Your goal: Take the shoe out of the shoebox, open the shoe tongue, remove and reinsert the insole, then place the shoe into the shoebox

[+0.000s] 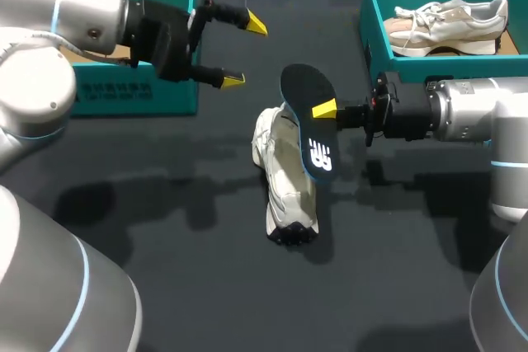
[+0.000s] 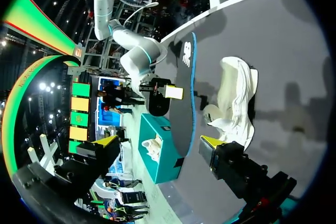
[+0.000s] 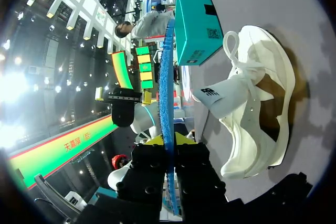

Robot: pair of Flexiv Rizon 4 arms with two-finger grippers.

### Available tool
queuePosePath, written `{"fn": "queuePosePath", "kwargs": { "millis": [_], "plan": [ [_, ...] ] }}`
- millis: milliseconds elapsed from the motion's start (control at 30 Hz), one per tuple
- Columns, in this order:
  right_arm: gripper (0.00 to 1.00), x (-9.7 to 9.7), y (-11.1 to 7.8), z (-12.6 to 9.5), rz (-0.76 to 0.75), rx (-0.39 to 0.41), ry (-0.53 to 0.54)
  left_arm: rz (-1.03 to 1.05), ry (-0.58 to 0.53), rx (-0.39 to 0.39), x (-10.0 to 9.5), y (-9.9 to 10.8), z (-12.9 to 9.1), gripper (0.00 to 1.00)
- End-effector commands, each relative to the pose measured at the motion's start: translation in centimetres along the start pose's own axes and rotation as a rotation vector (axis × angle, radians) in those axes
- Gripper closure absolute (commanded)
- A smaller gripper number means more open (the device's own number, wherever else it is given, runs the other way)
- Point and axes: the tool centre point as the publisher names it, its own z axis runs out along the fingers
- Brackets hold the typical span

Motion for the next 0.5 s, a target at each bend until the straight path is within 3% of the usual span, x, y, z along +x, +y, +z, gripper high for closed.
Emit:
{"fn": "queuePosePath", "kwargs": {
  "millis": [33,500],
  "plan": [
    [1.00,0.00,-0.11,0.06,0.001,-0.002,-0.002,0.005,-0.037,0.007,1.17,0.53,0.59,0.00],
    [1.00,0.00,-0.11,0.06,0.001,-0.002,-0.002,0.012,-0.065,0.006,1.72,0.73,1.21,0.00]
  ]
}}
